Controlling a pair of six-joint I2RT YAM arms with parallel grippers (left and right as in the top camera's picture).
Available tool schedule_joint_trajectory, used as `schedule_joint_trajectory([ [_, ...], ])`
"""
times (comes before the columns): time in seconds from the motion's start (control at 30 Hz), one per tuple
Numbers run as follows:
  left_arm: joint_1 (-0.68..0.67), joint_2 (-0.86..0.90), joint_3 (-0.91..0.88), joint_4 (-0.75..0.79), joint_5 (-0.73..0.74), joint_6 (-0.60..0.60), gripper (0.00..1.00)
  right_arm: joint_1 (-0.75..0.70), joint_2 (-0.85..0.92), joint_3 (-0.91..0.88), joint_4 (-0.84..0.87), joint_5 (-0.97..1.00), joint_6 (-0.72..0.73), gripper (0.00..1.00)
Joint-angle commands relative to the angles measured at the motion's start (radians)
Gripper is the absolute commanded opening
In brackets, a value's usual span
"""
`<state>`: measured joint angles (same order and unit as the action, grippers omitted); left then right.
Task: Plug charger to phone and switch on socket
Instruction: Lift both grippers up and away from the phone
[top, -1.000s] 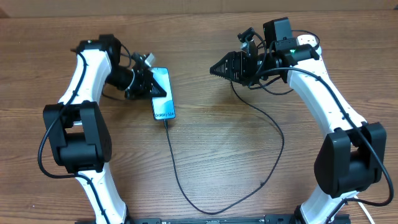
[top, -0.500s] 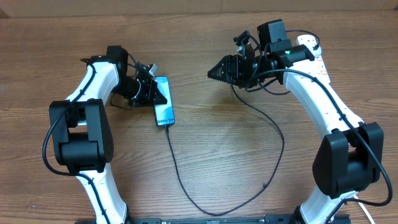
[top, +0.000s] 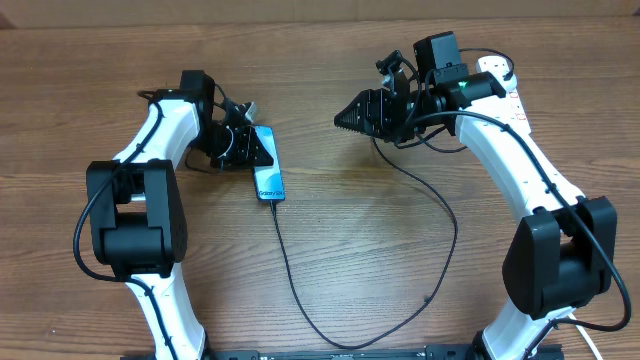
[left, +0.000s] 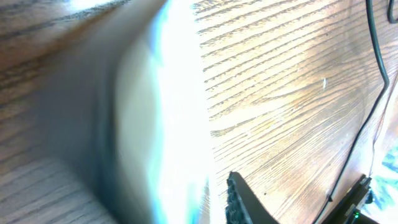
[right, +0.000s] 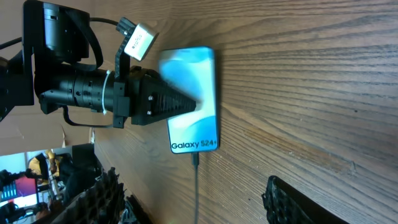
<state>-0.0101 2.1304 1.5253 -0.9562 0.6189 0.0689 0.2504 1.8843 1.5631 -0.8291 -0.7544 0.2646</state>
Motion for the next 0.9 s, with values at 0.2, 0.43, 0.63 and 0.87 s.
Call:
schedule_joint_trajectory([
  [0.2,-0.003,0.008,-0.007,0.005,-0.002,-0.006,0.18,0.005,-0.008,0.009,0.002,0.003,-0.008,0.71],
  [0.43,-0.003,0.008,-0.007,0.013,-0.003,-0.006,0.17,0.005,-0.008,0.009,-0.007,0.006,-0.009,0.71],
  [0.63,-0.003,0.008,-0.007,0.015,-0.006,-0.006,0.2,0.005,-0.008,0.009,-0.021,0.022,-0.008,0.71],
  [0.87,-0.001,0.007,0.007,0.011,-0.067,-0.079,0.51,0.005,-0.008,0.009,-0.032,0.04,-0.01,0.71],
])
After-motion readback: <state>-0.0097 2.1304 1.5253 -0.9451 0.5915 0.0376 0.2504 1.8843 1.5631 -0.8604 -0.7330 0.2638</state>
